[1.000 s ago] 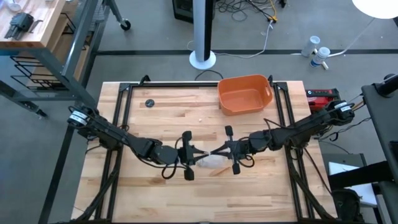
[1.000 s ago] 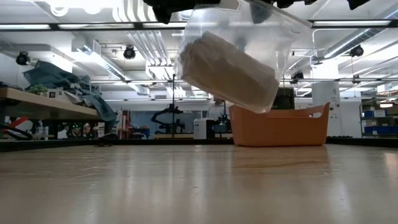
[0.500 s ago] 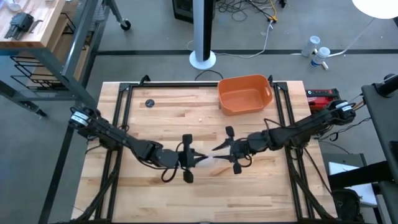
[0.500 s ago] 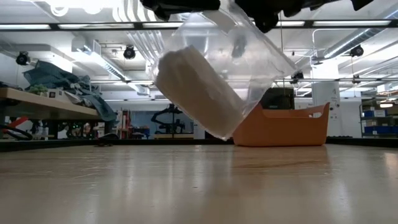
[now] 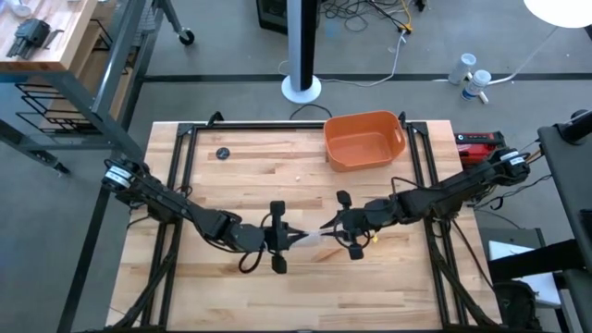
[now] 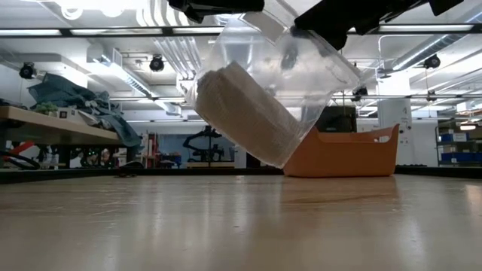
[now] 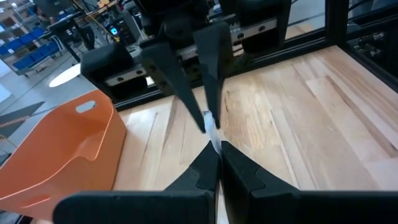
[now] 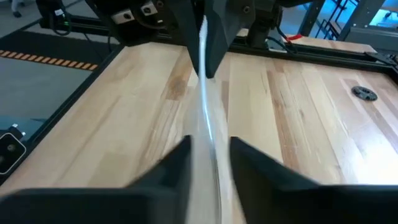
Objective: Roll bandage
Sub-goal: Close the transparent zip bag, then put the transparent zip bag into the orange bin
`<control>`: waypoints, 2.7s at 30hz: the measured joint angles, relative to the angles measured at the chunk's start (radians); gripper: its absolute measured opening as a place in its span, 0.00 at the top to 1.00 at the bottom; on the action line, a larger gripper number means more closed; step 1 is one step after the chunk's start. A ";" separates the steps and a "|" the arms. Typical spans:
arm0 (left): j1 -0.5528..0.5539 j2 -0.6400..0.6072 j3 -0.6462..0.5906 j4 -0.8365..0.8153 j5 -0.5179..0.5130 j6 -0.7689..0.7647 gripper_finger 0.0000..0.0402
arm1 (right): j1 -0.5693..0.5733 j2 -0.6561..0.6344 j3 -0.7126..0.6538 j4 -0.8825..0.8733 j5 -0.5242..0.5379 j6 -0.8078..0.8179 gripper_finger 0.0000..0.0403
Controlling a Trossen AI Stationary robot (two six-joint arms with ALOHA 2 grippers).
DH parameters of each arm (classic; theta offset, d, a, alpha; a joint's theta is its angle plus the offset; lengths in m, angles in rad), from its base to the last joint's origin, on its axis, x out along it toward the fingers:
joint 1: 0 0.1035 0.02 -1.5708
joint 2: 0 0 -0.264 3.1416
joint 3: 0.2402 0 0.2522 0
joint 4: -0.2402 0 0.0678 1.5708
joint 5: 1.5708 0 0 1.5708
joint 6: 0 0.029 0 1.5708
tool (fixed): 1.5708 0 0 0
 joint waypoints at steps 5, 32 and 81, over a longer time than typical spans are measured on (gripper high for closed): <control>0.000 0.000 0.000 -0.015 0.000 -0.001 1.00 | -0.004 0.000 0.000 -0.007 -0.009 0.003 0.93; 0.000 -0.002 0.000 -0.063 0.000 -0.034 1.00 | -0.041 0.001 -0.002 -0.287 -0.073 0.071 0.96; 0.028 -0.005 -0.008 -0.338 -0.382 -0.098 1.00 | -0.038 0.089 -0.005 -0.283 0.446 -0.429 1.00</control>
